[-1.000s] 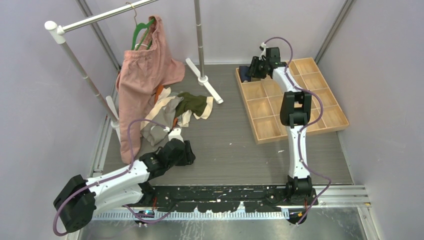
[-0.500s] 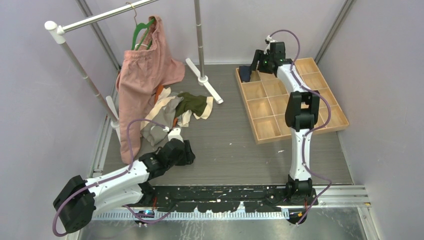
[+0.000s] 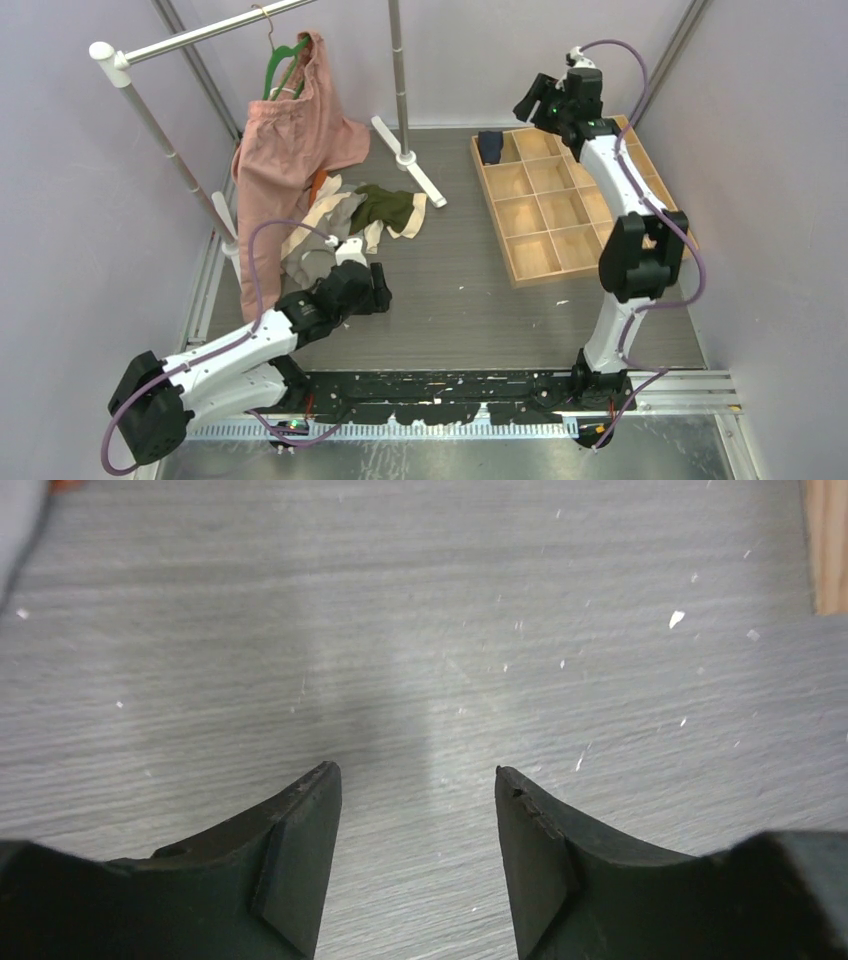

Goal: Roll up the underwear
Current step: Place the underwear in the storage box, then pick up the underwear from the center of the board.

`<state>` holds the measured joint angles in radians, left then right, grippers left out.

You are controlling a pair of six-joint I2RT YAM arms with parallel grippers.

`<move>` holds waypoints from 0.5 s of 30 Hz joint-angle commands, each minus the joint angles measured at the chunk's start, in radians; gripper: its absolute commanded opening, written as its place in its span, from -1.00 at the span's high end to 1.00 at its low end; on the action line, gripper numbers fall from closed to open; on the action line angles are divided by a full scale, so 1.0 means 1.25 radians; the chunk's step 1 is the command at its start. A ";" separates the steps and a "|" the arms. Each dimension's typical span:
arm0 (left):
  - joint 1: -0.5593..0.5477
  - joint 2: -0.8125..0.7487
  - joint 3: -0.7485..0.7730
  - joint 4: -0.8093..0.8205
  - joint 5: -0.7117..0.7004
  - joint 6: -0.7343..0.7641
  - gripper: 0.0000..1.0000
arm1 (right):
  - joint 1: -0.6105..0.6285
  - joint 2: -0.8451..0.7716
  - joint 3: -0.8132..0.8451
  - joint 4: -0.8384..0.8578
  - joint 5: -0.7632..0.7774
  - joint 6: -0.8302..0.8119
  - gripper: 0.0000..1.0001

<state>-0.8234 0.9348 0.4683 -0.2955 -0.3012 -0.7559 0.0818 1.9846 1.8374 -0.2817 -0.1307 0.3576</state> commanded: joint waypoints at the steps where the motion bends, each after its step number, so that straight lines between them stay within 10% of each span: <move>1: 0.033 -0.001 0.084 -0.051 -0.051 0.050 -0.22 | 0.000 -0.191 -0.136 0.120 0.021 0.161 -0.42; 15: 0.175 0.161 0.306 -0.157 -0.136 0.107 -0.55 | 0.200 -0.515 -0.562 0.023 0.049 0.261 -0.41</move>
<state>-0.6266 1.1015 0.7895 -0.4328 -0.3820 -0.6472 0.2508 1.4200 1.2213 -0.1947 -0.0933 0.6922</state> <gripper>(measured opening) 0.749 0.706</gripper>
